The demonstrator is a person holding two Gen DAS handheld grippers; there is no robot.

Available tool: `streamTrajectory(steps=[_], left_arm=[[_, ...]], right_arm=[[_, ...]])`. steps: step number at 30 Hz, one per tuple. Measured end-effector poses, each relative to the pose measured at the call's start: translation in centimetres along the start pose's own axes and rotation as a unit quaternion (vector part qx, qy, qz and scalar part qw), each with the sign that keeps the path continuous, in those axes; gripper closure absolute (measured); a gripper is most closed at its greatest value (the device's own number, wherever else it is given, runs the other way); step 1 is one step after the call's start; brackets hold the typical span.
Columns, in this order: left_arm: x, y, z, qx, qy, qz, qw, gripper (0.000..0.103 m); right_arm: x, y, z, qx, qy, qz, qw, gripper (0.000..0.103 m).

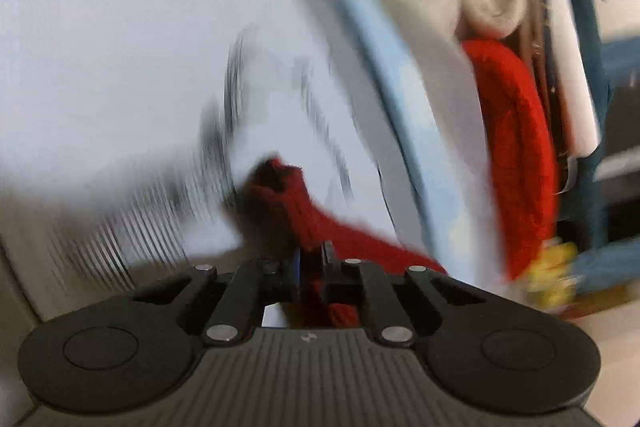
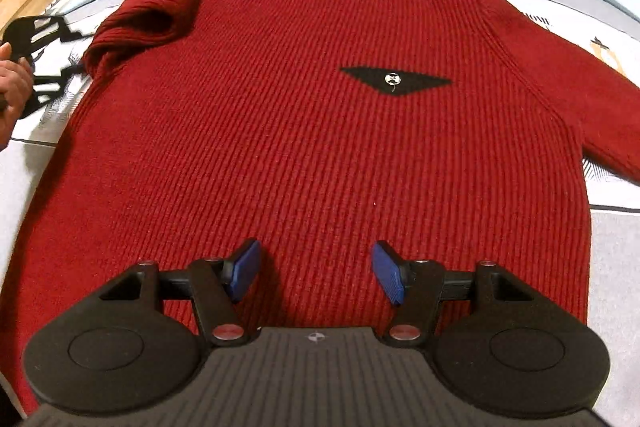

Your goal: Fold small clothes

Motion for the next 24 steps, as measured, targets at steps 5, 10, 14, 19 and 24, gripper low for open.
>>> streamTrajectory(steps=[5, 10, 14, 19, 24], left_arm=[[-9.8, 3.7, -10.8, -0.404, -0.167, 0.208, 0.8752, 0.086], [-9.0, 2.3, -10.3, -0.298, -0.132, 0.225, 0.9183, 0.079], [-3.1, -2.5, -5.0, -0.115, -0.023, 0.271, 0.9556, 0.076], [3.9, -4.7, -0.4, -0.032, 0.071, 0.317, 0.9451, 0.076], [6.4, -4.6, 0.4, -0.104, 0.139, 0.363, 0.9153, 0.078]], right_arm=[[-0.6, 0.7, 0.2, 0.005, -0.005, 0.003, 1.000, 0.039], [-0.8, 0.7, -0.2, -0.001, -0.010, 0.012, 1.000, 0.039], [-1.0, 0.3, -0.2, 0.008, -0.014, 0.019, 1.000, 0.039], [-0.7, -0.7, 0.1, 0.025, -0.012, 0.027, 0.999, 0.039], [-0.5, -2.1, -0.2, 0.042, -0.011, 0.030, 0.999, 0.039]])
Point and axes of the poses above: each gripper's, at about its wrist camera, not at the fingertips, and z roughly the way its jaws point, y to its left, x to its underside, the point moved 9 cm from there along z, roughly the way its jaws point, and after that the axes turned 14 degrees about z, right-handed, at the moved point
